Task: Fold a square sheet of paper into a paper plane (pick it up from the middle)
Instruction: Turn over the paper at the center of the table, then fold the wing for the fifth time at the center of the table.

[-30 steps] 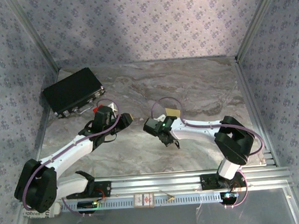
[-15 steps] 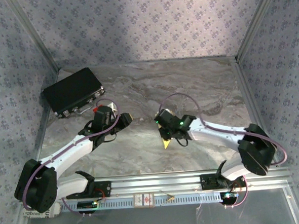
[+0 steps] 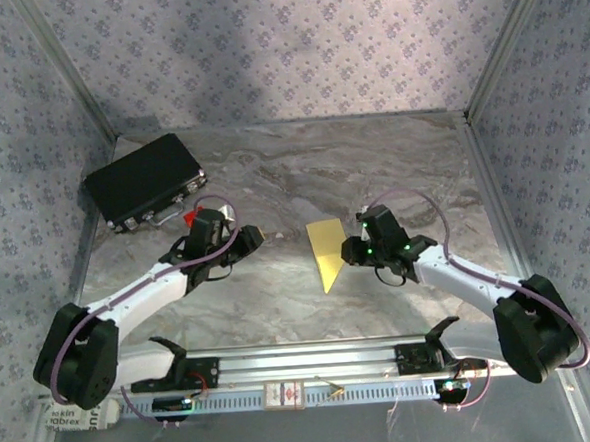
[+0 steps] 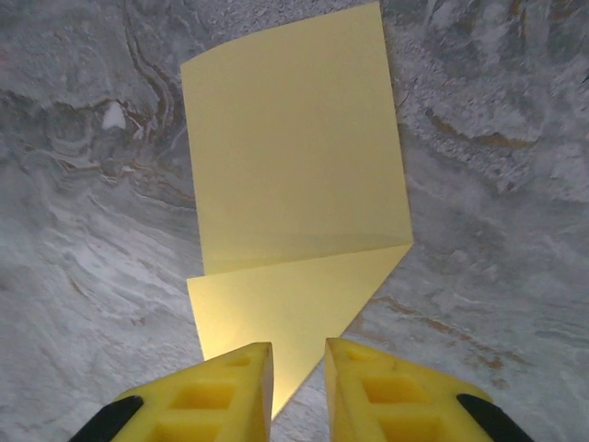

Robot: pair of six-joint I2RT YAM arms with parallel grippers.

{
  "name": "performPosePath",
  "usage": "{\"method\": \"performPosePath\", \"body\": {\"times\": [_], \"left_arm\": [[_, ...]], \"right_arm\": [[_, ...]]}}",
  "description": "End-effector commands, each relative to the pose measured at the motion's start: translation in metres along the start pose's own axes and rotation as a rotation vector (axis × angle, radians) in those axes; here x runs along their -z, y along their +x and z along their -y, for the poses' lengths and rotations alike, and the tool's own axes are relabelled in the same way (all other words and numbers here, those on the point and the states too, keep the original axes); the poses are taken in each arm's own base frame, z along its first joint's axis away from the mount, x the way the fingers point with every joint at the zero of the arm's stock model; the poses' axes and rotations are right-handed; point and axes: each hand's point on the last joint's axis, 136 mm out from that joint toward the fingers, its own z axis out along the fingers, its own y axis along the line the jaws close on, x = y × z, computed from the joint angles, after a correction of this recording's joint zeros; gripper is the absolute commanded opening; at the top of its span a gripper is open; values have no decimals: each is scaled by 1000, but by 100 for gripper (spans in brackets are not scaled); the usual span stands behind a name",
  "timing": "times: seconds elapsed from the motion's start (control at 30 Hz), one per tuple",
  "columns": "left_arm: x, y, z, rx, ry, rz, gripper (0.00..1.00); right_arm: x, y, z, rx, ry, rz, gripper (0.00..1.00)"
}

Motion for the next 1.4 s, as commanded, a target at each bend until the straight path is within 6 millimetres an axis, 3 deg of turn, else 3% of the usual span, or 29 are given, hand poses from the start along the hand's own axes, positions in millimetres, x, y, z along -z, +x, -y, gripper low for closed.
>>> {"method": "performPosePath", "body": {"times": [0.0, 0.3, 0.47, 0.9, 1.13, 1.37], "left_arm": [[-2, -6, 13, 12, 43, -2, 38], [-5, -3, 15, 30, 58, -21, 38], [-1, -1, 26, 35, 110, -36, 38], [14, 7, 15, 48, 85, -36, 39], [22, 8, 16, 38, 85, -31, 38], [21, 9, 10, 30, 70, -28, 38]], "right_arm": [[-5, -2, -20, -57, -126, -20, 20], [-34, 8, -15, -146, -80, -137, 14], [-31, 15, 1, -311, 88, -166, 14], [-15, -6, -39, -292, 129, -137, 14], [-15, -9, -47, -252, 133, -149, 14], [-19, -15, -36, -206, 127, -118, 14]]}}
